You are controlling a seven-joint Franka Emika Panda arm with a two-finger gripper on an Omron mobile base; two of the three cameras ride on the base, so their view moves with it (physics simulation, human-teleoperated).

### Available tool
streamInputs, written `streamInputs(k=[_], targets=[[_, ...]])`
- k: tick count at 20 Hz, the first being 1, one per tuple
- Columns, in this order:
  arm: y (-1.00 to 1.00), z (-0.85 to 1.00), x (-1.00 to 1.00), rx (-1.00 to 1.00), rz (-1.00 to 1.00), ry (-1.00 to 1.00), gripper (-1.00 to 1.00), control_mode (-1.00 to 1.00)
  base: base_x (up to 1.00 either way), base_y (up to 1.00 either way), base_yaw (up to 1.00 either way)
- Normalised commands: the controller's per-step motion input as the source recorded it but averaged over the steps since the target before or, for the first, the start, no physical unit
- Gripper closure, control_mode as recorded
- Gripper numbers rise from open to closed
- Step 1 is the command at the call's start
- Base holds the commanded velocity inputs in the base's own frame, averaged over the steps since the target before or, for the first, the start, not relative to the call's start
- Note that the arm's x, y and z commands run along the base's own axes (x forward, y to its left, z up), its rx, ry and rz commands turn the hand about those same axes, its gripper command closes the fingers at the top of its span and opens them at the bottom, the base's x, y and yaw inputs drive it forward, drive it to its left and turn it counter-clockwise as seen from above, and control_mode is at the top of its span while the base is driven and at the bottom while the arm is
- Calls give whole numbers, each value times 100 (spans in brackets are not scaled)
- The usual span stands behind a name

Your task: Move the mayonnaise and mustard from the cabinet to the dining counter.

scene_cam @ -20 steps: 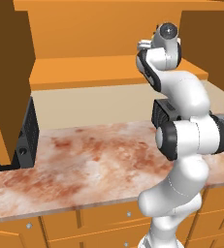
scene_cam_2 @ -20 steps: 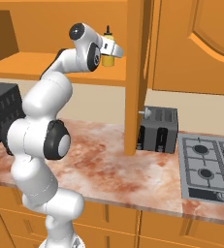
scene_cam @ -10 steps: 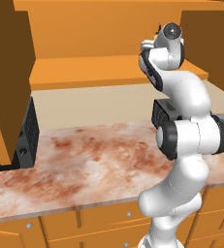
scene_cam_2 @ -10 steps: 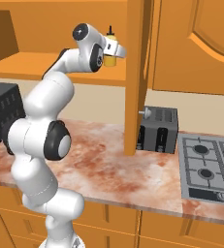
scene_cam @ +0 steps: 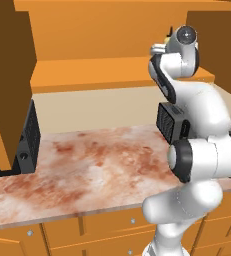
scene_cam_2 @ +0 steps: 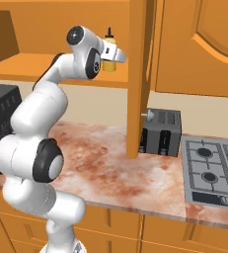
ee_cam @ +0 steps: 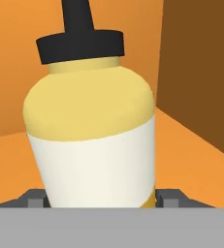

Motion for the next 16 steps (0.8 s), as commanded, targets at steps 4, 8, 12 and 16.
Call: streamInputs(k=[4, 8, 12, 16], targets=[[13, 13, -100, 0, 0, 0, 100, -100, 0, 0, 0], [16, 27, -100, 0, 2, -2, 100, -100, 0, 0, 0], [23, 19, -100, -2, 9, -3, 100, -100, 0, 0, 0], [35, 3, -100, -7, 21, 0, 100, -100, 0, 0, 0]])
